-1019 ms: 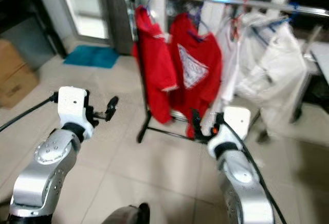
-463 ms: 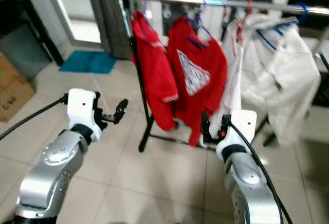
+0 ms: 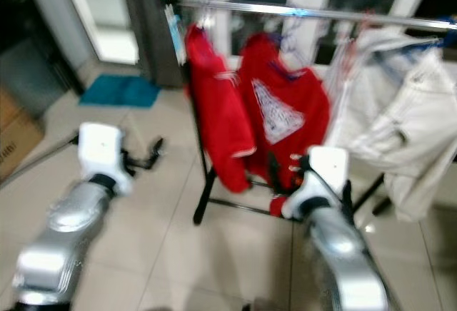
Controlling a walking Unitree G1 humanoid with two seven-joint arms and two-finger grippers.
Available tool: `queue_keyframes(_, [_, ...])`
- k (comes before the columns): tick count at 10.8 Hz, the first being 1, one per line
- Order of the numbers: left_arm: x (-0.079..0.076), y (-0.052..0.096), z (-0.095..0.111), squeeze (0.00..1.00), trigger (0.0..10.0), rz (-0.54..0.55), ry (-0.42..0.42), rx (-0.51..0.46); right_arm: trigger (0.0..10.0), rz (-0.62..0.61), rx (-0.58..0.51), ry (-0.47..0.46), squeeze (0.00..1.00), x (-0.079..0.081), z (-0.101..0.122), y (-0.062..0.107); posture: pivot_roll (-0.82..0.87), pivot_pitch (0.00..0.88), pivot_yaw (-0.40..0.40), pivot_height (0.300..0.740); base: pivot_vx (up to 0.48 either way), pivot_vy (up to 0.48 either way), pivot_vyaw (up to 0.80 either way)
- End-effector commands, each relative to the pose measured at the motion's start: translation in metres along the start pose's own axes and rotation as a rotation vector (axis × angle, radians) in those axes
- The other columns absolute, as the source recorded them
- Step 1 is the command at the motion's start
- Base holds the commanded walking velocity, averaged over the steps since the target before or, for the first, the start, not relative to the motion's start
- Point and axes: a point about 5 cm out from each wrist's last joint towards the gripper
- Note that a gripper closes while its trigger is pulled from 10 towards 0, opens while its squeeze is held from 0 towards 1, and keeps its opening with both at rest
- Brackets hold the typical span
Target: Hang hanger
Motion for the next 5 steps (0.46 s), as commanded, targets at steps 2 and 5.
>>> queue_keyframes(2, [0.008, 0.007, 0.004, 0.00, 10.0, 0.030, -0.021, -0.019, 10.0, 0.066, -0.048, 0.008, 0.00, 0.008, 0.015, 0.002, 0.07, 0.083, 0.006, 0.740, 0.319, 0.000, 0.00])
queue_keyframes(5, [-0.003, -0.006, 0.012, 0.00, 10.0, 0.015, -0.021, -0.045, 10.0, 0.046, -0.057, -0.001, 0.00, -0.004, 0.022, -0.012, 0.07, 0.079, 0.010, 0.740, 0.309, 0.000, 0.00])
Point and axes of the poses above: a point about 5 cm out from each wrist's last joint towards the gripper, its own y axis pointing back from the gripper into the wrist, its own z axis along the axis of the wrist's last joint, x = y × z, and after that the axes turned 3 degrees about y, right-handed
